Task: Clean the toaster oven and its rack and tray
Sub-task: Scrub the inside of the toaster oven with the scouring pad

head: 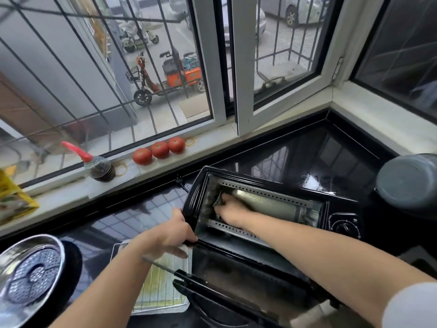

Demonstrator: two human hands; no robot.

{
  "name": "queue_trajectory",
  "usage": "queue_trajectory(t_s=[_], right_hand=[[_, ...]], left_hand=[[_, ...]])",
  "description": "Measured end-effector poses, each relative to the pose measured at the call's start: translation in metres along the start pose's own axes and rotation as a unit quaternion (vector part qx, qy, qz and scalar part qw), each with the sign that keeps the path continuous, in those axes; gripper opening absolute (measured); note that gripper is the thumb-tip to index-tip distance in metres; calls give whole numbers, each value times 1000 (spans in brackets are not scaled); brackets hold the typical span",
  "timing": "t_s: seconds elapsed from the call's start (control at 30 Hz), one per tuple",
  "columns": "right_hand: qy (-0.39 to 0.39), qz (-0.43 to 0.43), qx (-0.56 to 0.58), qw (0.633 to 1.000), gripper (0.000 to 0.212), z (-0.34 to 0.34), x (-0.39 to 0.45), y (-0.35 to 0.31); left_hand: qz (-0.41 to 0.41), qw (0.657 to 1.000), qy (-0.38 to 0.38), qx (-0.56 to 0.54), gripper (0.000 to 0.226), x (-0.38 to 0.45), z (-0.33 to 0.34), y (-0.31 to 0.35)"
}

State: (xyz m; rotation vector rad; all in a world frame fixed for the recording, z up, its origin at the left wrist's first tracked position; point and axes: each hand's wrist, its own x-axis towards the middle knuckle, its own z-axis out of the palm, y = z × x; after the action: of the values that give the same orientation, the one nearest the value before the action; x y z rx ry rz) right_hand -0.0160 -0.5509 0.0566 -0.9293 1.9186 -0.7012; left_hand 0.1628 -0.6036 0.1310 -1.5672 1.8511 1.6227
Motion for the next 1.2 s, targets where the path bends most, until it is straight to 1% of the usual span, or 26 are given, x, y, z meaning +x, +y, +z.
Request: queue_trajectory(t_s=[0.07,0.1,0.13,0.17,0.2,0.23,0.3,0.33,0.37,0.4,0.43,0.47,0.53,0.6,0.7,0.77,0.8,0.83,0.9,0.93,0.97,1.03,1.13,1.17,1.2], right_hand=[[9,-53,-72,996,24,-2,-19,-4],[11,-93,-118,989,19,-3,-28,-5],[-10,-139,-161,977,15,-5,-40,-6],[-53,-174,-191,965,13,-8,-52,-8],[-112,-178,-210,955,11,-13,-64,-12],[-166,-162,-229,946,10,-18,-72,-16],[-227,-114,-284,925,2,-30,-75,-15],[-240,-92,-300,919,13,-33,-75,-16],[-253,-74,-289,920,30,-33,-75,-18],[-269,-63,-248,928,46,-31,-75,-23],[-272,-67,-195,940,52,-26,-75,-28],[-262,-71,-150,951,50,-19,-74,-31],[-239,-65,-117,962,43,-13,-72,-30],[-243,-30,-154,957,50,-22,-84,-25],[-247,29,-287,925,57,-51,-106,-14],[-246,49,-340,907,59,-60,-115,-16],[-236,48,-333,912,59,-57,-116,-24],[-231,35,-298,926,58,-48,-116,-34],[-207,-2,-172,963,49,-21,-110,-49],[-188,-19,-131,973,43,-10,-107,-51],[-178,-24,-122,976,38,-5,-107,-53],[-190,4,-166,968,31,-17,-119,-46],[-219,98,-268,933,29,-54,-155,-21],[-215,118,-292,924,31,-65,-165,-15],[-197,124,-300,925,33,-71,-172,-13]], left_hand=[[-5,1000,-2,-9,49,1,0,1],[-6,1000,-3,-11,51,2,1,2],[-5,1000,-4,-11,52,4,0,2],[-4,1000,-6,-13,54,6,0,2],[-4,1000,-9,-16,55,7,0,2],[-5,1000,-10,-16,55,6,0,1],[-4,1000,-2,-16,54,5,1,-3],[-4,1000,2,-17,53,4,2,-6],[-6,1000,5,-17,52,3,3,-7],[-6,1000,6,-17,51,3,3,-8],[-5,1000,6,-19,50,5,2,-7],[-7,1000,7,-23,51,8,2,-6],[-13,999,9,-28,56,13,1,-3],[-16,999,16,-25,65,17,1,-3],[-12,1000,13,-15,74,17,2,-1],[-3,1000,10,-16,75,19,2,-1],[-1,1000,7,-29,70,18,2,-1],[3,999,5,-45,63,17,2,-1],[11,999,18,-28,54,15,1,-1],[12,1000,21,-13,56,12,1,0],[18,1000,21,-8,59,11,1,0],[24,1000,6,-8,62,8,1,-1],[18,1000,-19,-11,64,2,-7,2],[22,999,-33,-7,64,8,-10,3],[19,999,-45,6,63,12,-12,7]])
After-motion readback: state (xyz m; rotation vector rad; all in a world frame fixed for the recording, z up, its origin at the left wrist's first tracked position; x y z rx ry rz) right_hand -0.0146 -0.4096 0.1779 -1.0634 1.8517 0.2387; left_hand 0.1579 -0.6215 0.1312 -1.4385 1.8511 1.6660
